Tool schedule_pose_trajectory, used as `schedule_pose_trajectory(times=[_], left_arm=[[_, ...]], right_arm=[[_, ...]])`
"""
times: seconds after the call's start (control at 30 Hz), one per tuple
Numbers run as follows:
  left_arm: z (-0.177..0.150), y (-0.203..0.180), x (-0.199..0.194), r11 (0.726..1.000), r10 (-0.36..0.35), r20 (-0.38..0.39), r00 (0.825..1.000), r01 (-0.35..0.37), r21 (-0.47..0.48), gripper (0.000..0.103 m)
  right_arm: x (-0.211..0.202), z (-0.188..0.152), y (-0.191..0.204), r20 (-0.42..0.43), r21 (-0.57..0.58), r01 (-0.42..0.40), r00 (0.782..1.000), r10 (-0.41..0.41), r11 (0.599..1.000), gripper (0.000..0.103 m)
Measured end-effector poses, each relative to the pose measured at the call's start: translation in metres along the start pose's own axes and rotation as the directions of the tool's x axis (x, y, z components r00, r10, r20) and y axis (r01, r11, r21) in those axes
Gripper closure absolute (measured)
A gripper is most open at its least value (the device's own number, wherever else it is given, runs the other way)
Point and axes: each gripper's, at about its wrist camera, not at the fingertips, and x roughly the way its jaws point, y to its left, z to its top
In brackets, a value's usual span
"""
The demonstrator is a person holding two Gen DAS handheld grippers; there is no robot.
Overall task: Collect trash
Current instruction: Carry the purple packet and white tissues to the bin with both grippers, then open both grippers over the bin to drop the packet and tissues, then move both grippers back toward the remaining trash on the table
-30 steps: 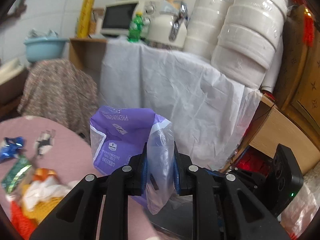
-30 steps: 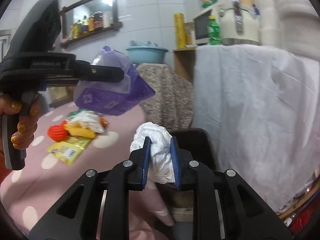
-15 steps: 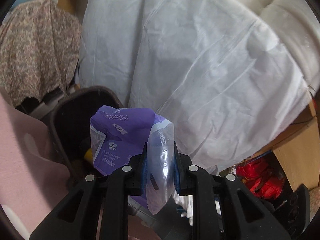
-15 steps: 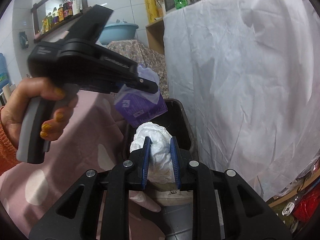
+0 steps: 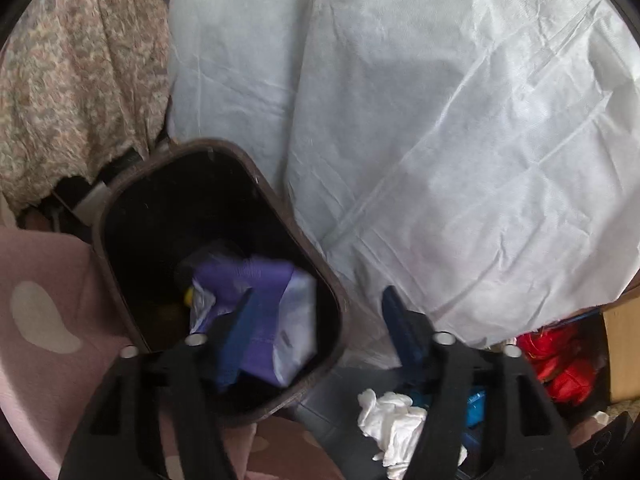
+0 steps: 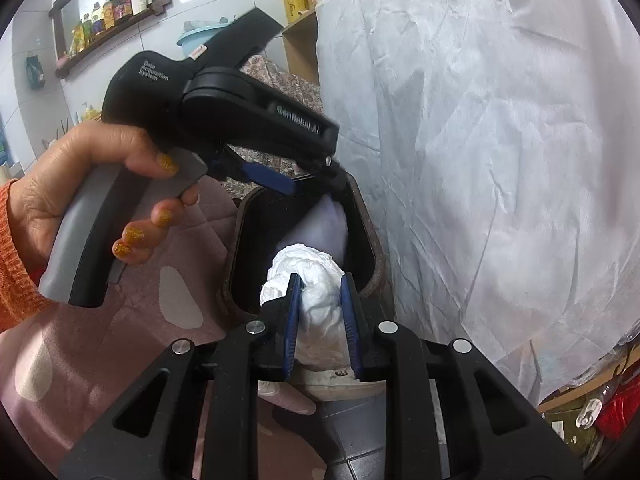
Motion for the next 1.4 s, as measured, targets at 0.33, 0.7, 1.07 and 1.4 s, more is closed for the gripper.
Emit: schedule_pose_trajectory(times=[0.33,0.7,1.07,1.4], left_arm=[[-0.015,-0.014,-0.068,0.999,-0.001,0.186,0.982,-0.008,0.048,0.024],[-0.041,-0.001,-0.15,0.991,0.063,0.348,0.935,-0.1,0.09,0.016],[-0.058,0.01,-0.194,0.991,0.055,0.409,0.911,-0.1,0.09,0.011],[-0.083,0.021,-0.213,0.992,0.053,0.416,0.908,-0.095,0.081,0.009]], right_arm=[[0.023,0.007,0.01,-0.027,-0.024,-0.021,0.999,0.02,0.999,0.082],[0.102,0.029,0.024,-0.107,-0.013,-0.044,0.993,0.043,0.999,0.082],[0.162,0.032,0.054,-0.177,-0.128,0.008,0.984,-0.031,0.992,0.066],[0.14,0.031,0.077,-0.115,-0.19,0.055,0.99,-0.078,0.98,0.023]])
